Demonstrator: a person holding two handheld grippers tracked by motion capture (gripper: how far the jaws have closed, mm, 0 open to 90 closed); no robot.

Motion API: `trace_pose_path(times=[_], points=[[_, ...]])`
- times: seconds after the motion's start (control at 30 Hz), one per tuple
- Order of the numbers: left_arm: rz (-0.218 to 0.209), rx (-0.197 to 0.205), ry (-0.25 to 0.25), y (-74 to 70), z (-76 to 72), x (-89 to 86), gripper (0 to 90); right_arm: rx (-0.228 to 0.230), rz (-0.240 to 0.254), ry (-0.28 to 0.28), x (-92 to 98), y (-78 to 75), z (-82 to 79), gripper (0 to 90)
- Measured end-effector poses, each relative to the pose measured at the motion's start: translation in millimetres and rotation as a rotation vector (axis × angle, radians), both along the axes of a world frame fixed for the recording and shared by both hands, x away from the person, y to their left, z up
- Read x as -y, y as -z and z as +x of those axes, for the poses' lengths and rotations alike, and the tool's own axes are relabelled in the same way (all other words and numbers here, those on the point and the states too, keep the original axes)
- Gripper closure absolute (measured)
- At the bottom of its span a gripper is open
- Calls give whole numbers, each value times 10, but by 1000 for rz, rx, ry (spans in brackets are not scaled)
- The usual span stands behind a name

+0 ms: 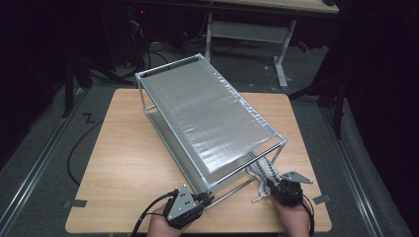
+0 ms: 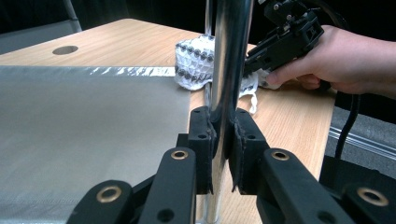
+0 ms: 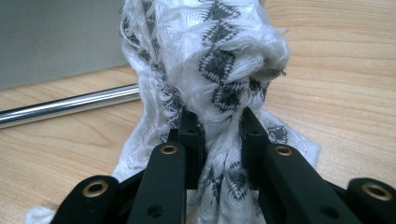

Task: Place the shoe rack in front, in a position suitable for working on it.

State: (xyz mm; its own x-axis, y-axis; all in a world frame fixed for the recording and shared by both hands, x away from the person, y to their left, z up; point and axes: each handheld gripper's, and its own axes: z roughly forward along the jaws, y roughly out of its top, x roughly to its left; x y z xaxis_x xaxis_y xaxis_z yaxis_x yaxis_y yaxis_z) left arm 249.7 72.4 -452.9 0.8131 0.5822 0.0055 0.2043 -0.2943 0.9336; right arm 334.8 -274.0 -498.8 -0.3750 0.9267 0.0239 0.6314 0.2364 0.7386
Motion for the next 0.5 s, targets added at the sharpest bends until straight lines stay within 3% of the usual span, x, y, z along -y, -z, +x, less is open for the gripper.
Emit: trace_pose_path(times=[0.17, 0.5], points=[[-5, -3, 10, 3, 12, 14, 804, 4, 34, -28, -27, -48, -98, 768], [-4, 0, 11, 5, 10, 5, 804, 113, 83, -60, -42, -333, -289, 768]])
